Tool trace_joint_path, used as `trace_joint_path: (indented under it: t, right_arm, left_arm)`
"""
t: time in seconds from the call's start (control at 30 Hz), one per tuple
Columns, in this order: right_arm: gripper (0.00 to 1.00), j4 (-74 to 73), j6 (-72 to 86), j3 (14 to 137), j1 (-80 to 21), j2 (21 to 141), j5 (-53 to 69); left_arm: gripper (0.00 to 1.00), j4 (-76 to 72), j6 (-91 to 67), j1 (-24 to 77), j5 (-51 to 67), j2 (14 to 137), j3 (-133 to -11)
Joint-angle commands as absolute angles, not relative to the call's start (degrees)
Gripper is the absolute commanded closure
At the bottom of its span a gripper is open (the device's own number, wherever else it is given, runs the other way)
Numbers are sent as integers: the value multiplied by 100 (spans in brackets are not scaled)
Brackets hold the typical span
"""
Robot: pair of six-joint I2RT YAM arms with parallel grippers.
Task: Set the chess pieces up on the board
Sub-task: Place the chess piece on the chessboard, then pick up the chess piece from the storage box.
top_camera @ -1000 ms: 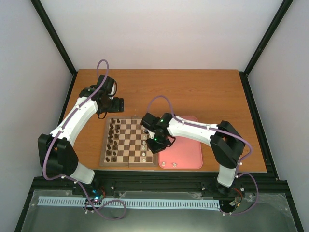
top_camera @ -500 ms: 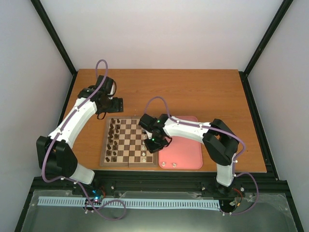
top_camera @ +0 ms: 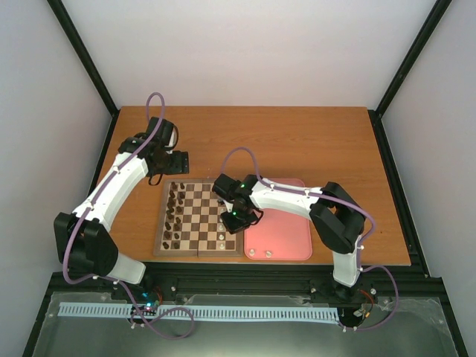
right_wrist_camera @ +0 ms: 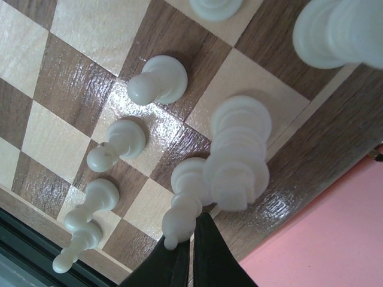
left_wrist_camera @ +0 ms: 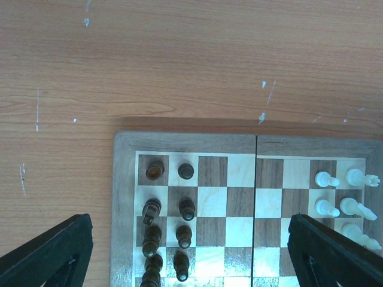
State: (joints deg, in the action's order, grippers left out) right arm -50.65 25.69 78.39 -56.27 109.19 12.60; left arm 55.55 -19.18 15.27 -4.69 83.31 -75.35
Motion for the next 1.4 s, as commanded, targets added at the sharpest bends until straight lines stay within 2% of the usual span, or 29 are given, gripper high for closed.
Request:
trace_joint_path:
  t: [0.0,0.27,0.43,0.5,0.57,0.8,1.07,1.2,1.37]
  right_arm:
    - [97,-5010,2496,7990,-5616,11037,1192]
    - [95,-5176,2595,7711,-5616,10614,1226]
    - [75,-5646,2709,7483,-5616,9905,954]
    - [65,-5856,2772,7362,-5610,9654,813]
    - [60,-5957,2842,7126,-5603,9437,769]
    - [55,-5812,3102,5997,-5590,8955,1006]
    - [52,-5621,3151,5586,-5590,8892,1010]
    - [54,-5499,3093,5524,-5590,9006,1089]
    - [62,-5442,3085,5421,-5590,9083,1157]
  left_arm:
    - [0,5570,-1788,1538,-518,8167,-7502]
    - [0,5582,-1784,1538,-539,8172,-7521]
    - [0,5584,-1793,1538,-510,8199,-7544]
    - [0,5577,-1786,1538,-501,8211,-7555]
    - [0,5577,-1796,1539,-493,8217,-7557]
    - [0,5560,-1802,1536,-475,8292,-7593]
    - [0,5547,-1800,1538,-490,8330,-7594]
    - [0,5545,-1808,1538,-492,8340,-7585]
    - [0,5554,-1795,1538,-549,8314,-7548]
